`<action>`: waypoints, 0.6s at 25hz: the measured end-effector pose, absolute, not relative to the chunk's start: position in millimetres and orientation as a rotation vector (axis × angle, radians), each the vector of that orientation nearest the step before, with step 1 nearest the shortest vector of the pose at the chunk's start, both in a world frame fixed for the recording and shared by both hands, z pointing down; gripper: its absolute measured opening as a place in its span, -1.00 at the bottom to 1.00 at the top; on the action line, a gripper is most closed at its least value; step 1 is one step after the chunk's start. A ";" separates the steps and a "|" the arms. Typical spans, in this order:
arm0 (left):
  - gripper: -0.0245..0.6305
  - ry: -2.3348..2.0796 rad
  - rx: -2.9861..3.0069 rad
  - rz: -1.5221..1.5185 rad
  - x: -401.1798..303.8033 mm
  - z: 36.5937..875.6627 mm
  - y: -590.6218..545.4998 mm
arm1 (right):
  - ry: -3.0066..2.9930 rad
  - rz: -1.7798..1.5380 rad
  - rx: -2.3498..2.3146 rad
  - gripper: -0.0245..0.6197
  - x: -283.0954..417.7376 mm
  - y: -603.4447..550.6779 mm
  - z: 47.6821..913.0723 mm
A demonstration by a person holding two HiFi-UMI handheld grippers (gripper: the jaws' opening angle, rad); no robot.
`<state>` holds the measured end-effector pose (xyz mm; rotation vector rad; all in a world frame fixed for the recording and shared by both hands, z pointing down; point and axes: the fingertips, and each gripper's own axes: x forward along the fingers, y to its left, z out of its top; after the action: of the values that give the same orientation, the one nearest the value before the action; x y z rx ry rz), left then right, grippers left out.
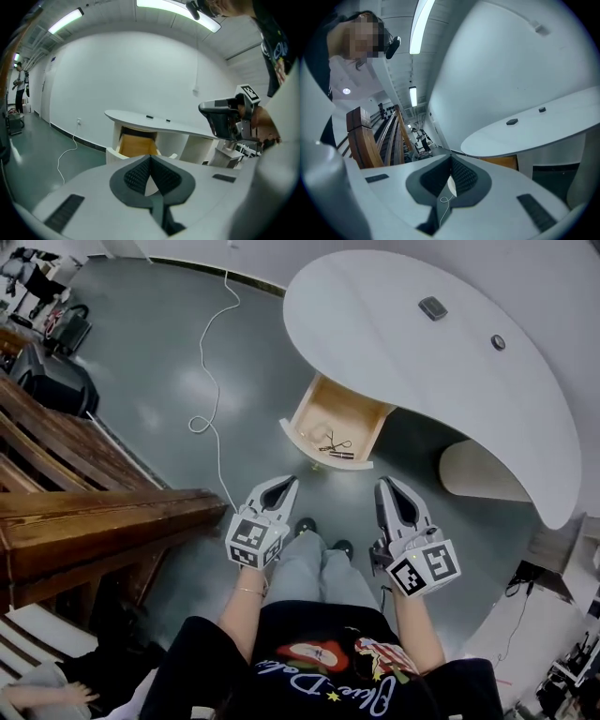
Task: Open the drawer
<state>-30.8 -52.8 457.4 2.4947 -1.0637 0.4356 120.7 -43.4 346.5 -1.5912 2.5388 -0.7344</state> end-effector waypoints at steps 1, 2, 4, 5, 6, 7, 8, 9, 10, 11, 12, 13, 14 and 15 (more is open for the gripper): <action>-0.91 -1.076 2.489 0.431 -33.6 449.3 -52.4 | 2.545 -0.723 -1.584 -0.92 121.1 -42.8 340.5; -0.91 -1.082 2.485 0.425 -35.4 440.9 -51.9 | 2.552 -0.713 -1.577 -0.92 121.4 -41.9 334.5; -0.91 -1.075 2.499 0.410 -35.9 422.1 -51.8 | 2.558 -0.701 -1.567 -0.92 122.0 -39.9 322.1; -0.91 -1.070 2.519 0.403 -34.8 411.4 -52.6 | 2.556 -0.699 -1.563 -0.92 122.6 -38.9 315.6; -0.91 -1.069 2.543 0.403 -33.3 400.3 -53.9 | 2.552 -0.697 -1.559 -0.92 123.2 -38.0 308.6; -0.91 -1.072 2.567 0.410 -31.6 389.3 -55.2 | 2.548 -0.692 -1.556 -0.92 123.8 -37.1 301.4; -0.91 -1.076 2.588 0.419 -29.5 378.3 -56.5 | 2.547 -0.685 -1.551 -0.92 124.3 -36.0 294.2; -0.91 -1.078 2.606 0.425 -26.9 367.3 -57.7 | 2.549 -0.678 -1.545 -0.92 124.5 -34.9 287.3; -0.91 -1.078 2.622 0.425 -23.7 356.4 -59.2 | 2.552 -0.670 -1.539 -0.92 124.8 -34.0 280.8; -0.91 -1.075 2.639 0.418 -19.9 345.5 -60.7 | 2.557 -0.658 -1.536 -0.92 125.6 -33.4 274.7; -0.91 -1.072 2.657 0.409 -15.9 335.0 -62.1 | 2.562 -0.641 -1.538 -0.92 127.1 -33.0 268.8; -0.91 -1.067 2.673 0.399 -11.8 325.2 -62.9 | 2.567 -0.620 -1.546 -0.92 129.5 -32.3 262.9; -0.91 -1.062 2.688 0.391 -7.9 316.5 -63.0 | 2.571 -0.598 -1.558 -0.92 132.2 -31.1 256.8; -0.91 -1.056 2.700 0.385 -4.1 308.9 -62.4 | 2.575 -0.577 -1.566 -0.92 134.7 -29.4 251.0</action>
<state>-4.1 -62.4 308.9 2.7000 -1.0556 0.3851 134.7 -29.4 251.0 -1.5665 2.5752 -0.5767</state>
